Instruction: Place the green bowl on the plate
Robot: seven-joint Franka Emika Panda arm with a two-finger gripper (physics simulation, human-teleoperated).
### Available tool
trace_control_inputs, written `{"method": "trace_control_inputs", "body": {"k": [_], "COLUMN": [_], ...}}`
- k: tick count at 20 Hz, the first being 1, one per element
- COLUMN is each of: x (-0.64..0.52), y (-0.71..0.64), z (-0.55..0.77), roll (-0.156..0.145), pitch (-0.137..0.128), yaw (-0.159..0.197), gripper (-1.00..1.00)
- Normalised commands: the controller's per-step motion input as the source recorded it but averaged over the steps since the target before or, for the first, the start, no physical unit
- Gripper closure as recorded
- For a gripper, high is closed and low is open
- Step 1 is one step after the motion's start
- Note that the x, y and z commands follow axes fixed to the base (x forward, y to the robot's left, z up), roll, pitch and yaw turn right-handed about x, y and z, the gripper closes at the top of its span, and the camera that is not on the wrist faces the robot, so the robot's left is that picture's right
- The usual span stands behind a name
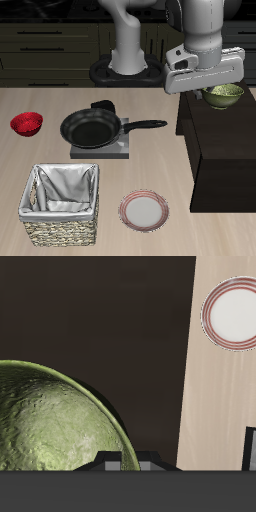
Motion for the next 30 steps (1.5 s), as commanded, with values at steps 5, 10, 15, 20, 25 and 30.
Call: {"method": "trace_control_inputs", "body": {"k": [5,10,15,20,25,30], "x": [-0.04,-0.19,-0.12,-0.05,0.03,0.10], "y": [-0.20,-0.24,-0.22,-0.49,-0.54,-0.56], "z": [0.24,0.29,0.13,0.10,0.02,-0.01], "roll": [-0.026,-0.013,-0.018,-0.078,-0.064,-0.125], "pitch": [-0.048,-0.058,-0.025,-0.009,0.003,-0.024], "yaw": [0.009,0.005,-0.009,-0.018,-0.034,0.018], "gripper": [1.00,1.00,1.00,1.00,1.00,1.00]}}
